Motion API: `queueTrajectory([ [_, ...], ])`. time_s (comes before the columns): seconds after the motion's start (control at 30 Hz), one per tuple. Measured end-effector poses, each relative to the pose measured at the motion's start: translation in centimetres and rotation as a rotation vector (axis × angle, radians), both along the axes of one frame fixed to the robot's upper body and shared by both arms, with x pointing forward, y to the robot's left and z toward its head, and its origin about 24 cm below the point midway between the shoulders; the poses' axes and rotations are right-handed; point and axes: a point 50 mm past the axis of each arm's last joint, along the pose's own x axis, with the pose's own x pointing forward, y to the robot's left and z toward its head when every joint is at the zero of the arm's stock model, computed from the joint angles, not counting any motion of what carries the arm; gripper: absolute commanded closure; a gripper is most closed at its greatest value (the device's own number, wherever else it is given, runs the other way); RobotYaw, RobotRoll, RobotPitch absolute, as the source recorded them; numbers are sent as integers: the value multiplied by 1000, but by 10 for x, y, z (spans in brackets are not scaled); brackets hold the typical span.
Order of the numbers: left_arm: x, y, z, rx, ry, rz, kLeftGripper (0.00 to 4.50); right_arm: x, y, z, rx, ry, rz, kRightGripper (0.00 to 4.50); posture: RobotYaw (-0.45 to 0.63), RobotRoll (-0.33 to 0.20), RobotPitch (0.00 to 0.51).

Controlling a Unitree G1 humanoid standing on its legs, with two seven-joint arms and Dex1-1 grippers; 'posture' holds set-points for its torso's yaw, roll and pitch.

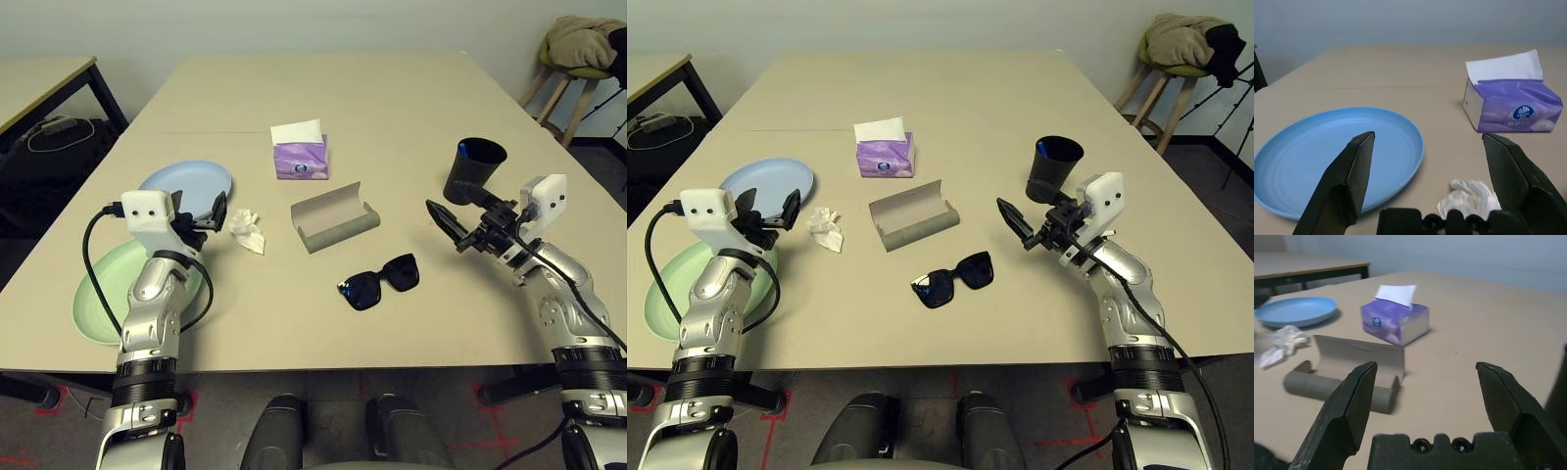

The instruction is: Organize and tidy the items on the table.

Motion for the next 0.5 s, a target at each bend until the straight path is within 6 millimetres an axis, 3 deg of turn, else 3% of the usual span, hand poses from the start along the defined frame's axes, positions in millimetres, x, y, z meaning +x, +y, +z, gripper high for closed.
queueTrajectory([
  [0.5, 0, -1, 1, 2, -2, -6, 48, -11, 10, -2, -221, -13, 371, 0, 146, 0, 56],
])
